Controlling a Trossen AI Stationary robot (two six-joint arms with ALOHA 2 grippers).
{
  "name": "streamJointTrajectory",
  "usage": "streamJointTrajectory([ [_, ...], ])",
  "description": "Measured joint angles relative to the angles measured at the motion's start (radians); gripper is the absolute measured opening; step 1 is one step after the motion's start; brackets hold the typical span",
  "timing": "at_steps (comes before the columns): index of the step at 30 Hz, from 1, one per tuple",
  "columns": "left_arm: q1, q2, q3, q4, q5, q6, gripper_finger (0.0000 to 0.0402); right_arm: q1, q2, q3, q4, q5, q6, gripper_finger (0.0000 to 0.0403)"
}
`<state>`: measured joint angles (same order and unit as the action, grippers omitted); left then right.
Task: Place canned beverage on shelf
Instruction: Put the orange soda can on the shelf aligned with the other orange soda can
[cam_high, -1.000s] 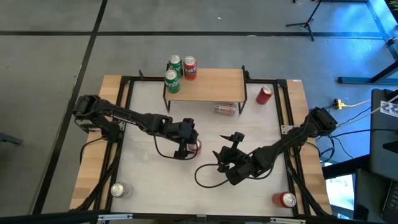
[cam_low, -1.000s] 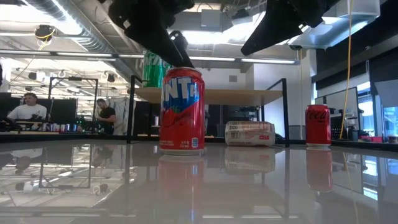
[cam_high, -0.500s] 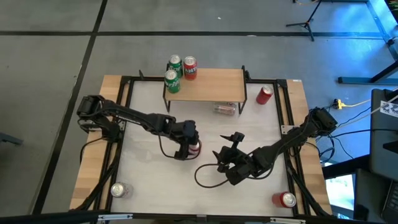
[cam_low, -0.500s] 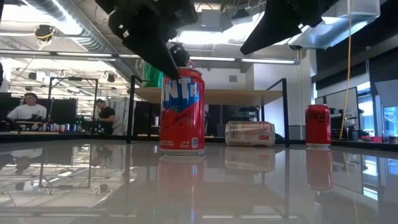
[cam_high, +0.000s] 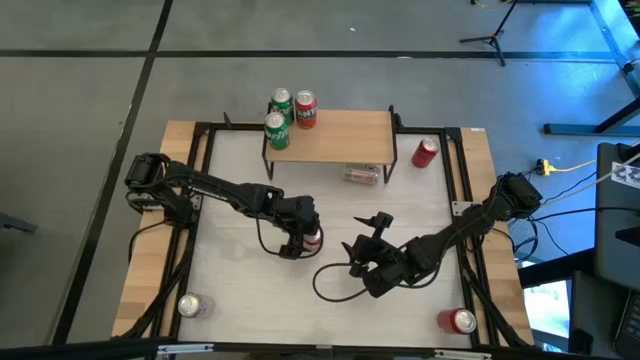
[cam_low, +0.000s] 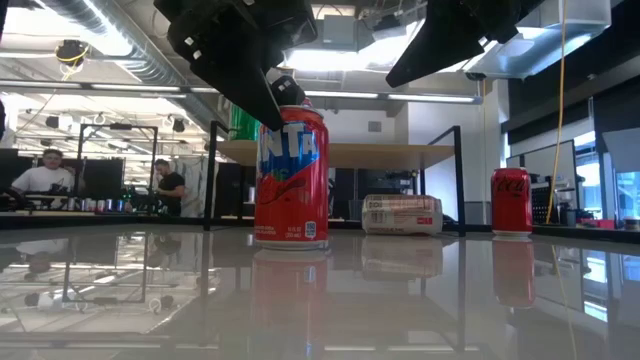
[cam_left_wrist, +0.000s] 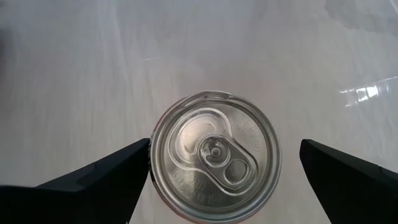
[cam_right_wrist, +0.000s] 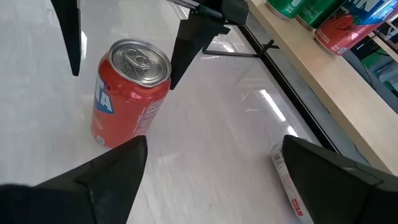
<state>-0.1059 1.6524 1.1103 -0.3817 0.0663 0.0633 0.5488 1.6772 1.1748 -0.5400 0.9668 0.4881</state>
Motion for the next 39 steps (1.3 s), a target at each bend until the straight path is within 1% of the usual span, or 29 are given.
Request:
streamJointTrajectory([
  [5,0.000,0.021,0.000,-0.011,-0.031,-0.001,0.0396,0.000,0.000,0.000,0.000,0.000,0.000,0.0370],
  [11,0.000,0.035,0.000,0.015,-0.036,-0.006,0.0396,0.000,0.000,0.000,0.005,0.009,-0.001,0.0370],
  [13,0.000,0.037,0.000,0.008,-0.036,-0.012,0.0390,0.000,0.000,0.000,0.005,0.009,-0.004,0.0370],
  [17,0.000,0.037,0.000,0.012,-0.036,-0.020,0.0355,0.000,0.000,0.000,0.008,0.010,-0.007,0.0370],
  [23,0.000,0.037,0.000,0.019,-0.036,-0.033,0.0278,0.000,0.000,0.000,0.008,0.010,-0.008,0.0370],
  [30,0.000,0.009,0.002,-0.008,-0.084,-0.136,0.0277,0.000,0.000,0.000,0.012,0.010,-0.023,0.0370],
  [32,0.000,-0.004,0.033,-0.058,-0.112,-0.165,0.0277,0.000,0.000,0.000,0.015,0.010,-0.023,0.0370],
  [34,-0.001,-0.013,0.081,-0.122,-0.161,-0.186,0.0277,0.000,0.000,0.000,0.016,0.010,-0.023,0.0370],
  [39,-0.005,-0.014,0.259,-0.316,-0.259,-0.215,0.0280,0.000,0.000,0.000,0.016,0.012,-0.023,0.0370],
])
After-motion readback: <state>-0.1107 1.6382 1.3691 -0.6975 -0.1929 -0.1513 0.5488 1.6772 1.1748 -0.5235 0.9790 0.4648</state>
